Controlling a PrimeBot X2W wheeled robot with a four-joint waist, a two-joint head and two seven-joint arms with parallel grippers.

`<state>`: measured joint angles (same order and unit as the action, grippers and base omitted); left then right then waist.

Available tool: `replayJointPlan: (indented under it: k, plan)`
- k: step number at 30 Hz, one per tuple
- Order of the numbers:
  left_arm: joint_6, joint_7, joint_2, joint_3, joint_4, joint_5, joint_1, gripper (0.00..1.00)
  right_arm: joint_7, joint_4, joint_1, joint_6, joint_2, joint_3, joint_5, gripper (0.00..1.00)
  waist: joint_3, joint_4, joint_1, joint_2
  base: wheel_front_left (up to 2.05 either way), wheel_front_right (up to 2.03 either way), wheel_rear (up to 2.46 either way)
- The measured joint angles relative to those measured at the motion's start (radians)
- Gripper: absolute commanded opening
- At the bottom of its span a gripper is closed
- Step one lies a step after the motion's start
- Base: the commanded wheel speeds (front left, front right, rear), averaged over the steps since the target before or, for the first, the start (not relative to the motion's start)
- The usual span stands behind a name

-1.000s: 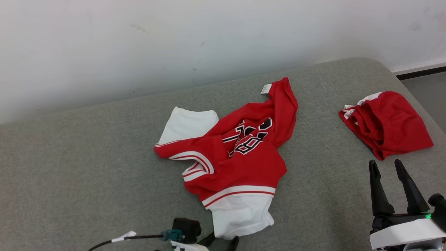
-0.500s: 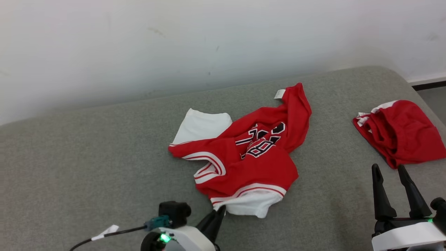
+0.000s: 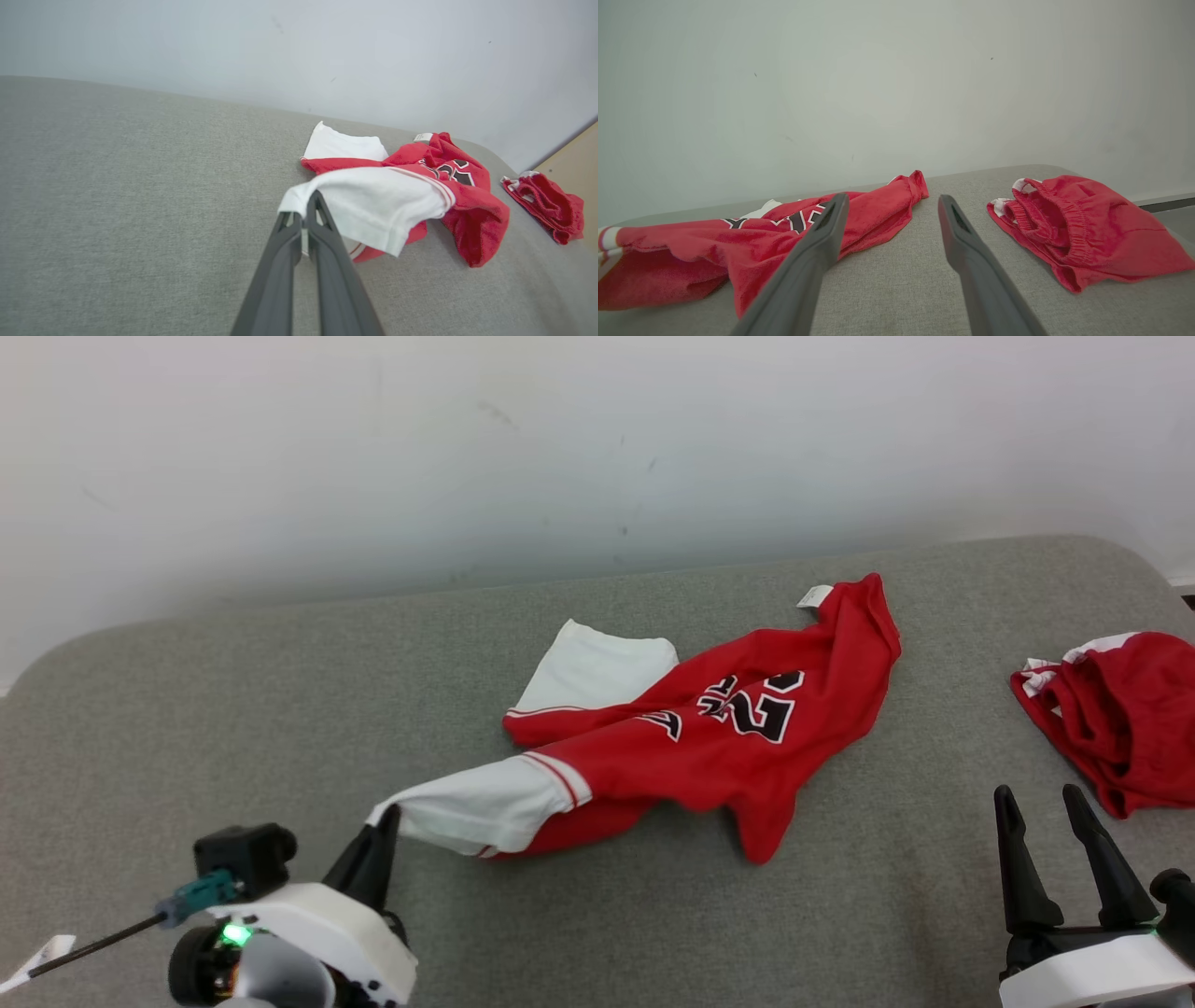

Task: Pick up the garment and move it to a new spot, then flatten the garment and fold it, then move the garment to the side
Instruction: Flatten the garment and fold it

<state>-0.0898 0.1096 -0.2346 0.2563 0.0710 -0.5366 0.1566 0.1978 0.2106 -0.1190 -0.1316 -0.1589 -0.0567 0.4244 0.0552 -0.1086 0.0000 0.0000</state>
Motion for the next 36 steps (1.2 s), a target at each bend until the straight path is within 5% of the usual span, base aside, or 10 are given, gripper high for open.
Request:
replayJointPlan:
  k: [13, 30, 31, 32, 33, 36]
  plan:
    - [0.018, -0.115, -0.055, -0.082, 0.251, -0.03, -0.011, 0.0, -0.013, -0.004, -0.003, 0.0, -0.005, -0.011, -0.002, 1.0, 0.029, -0.004, 0.0001, 0.0, 0.0, 0.0, 0.0]
    - [-0.052, -0.359, -0.041, -0.164, 0.466, 0.019, 0.047, 0.0, -0.033, 0.009, -0.002, 0.0, -0.006, -0.028, -0.01, 1.0, 0.006, 0.027, 0.0, 0.0, 0.0, 0.0, 0.0]
    - [-0.047, -0.359, -0.033, -0.157, 0.474, 0.017, 0.043, 0.08, -0.034, 0.01, -0.002, 0.0, -0.006, -0.029, -0.01, 1.0, 0.002, 0.029, 0.0, 0.0, 0.0, 0.0, 0.0]
    - [-0.041, -0.355, -0.027, -0.15, 0.484, 0.016, 0.039, 0.75, -0.034, 0.012, -0.002, 0.0, -0.006, -0.03, -0.01, 1.0, -0.002, 0.032, 0.0, 0.0, 0.0, 0.0, 0.0]
    - [-0.024, -0.348, -0.026, -0.146, 0.5, 0.011, 0.038, 1.0, -0.035, 0.012, -0.002, 0.0, -0.006, -0.031, -0.01, 1.0, -0.006, 0.034, 0.0, 0.0, 0.0, 0.0, 0.0]
    - [-0.012, -0.349, -0.027, -0.143, 0.521, 0.007, 0.037, 1.0, -0.036, 0.015, -0.001, 0.0, -0.005, -0.032, -0.009, 1.0, -0.018, 0.043, 0.0, 0.0, 0.0, 0.0, 0.0]
